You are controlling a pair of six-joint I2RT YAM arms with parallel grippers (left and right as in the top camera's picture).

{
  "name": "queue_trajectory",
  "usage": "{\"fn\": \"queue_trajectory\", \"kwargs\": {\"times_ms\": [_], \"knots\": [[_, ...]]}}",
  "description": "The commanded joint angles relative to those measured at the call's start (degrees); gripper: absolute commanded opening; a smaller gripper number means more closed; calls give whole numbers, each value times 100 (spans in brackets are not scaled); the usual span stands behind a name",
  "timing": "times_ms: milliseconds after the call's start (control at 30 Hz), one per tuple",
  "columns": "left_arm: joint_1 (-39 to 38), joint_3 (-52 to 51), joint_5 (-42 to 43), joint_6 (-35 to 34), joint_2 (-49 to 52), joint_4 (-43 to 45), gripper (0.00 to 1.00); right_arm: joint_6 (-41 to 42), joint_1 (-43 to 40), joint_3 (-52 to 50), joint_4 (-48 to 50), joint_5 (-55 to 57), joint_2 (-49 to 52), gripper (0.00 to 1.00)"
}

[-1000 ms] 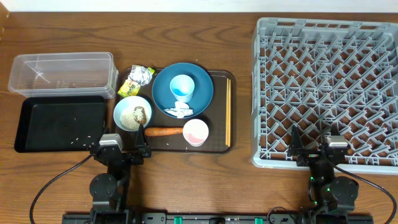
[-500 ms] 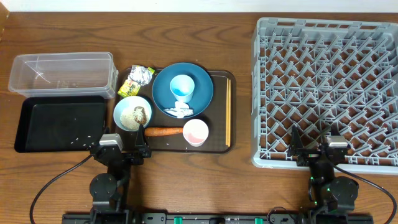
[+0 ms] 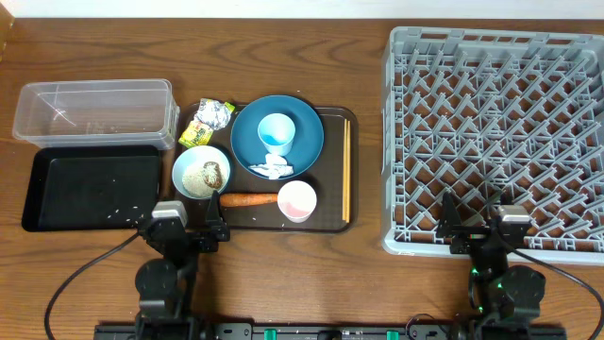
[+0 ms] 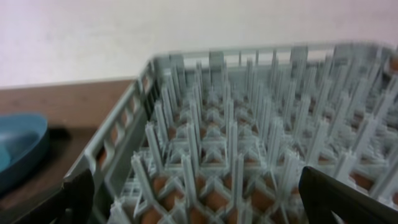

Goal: Sort waste into correct bins and load items into the dishwasher rack

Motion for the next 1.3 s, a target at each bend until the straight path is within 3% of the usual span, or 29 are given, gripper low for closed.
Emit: {"fn": "queue_trajectory", "kwargs": {"times_ms": [0, 233, 500, 633, 833, 1067, 1267], "knots": [[31, 761, 57, -155, 636, -243, 98, 140, 79, 619, -343, -39, 291, 99], [31, 2754, 409, -151, 2763, -1530, 98, 140, 79, 2208, -1510, -208, 1639, 99], [31, 5663, 791, -149, 5077, -4251, 98, 138, 79, 4321, -3427, -203, 3565, 99], [31, 6446, 791, -151, 5790, -5176, 98, 118, 79, 5034, -4061, -219, 4374, 99], [31, 6476, 796, -155, 6105, -5154, 98, 116, 79, 5163, -4155, -234, 4854, 99], [-81, 6476, 793, -431, 6411, -4245, 98, 116, 79, 5163, -4153, -234, 4896, 99], [-684, 6483, 791, -568, 7053, -3375, 98, 118, 79, 5163, -4192, -236, 4896, 99]]}}
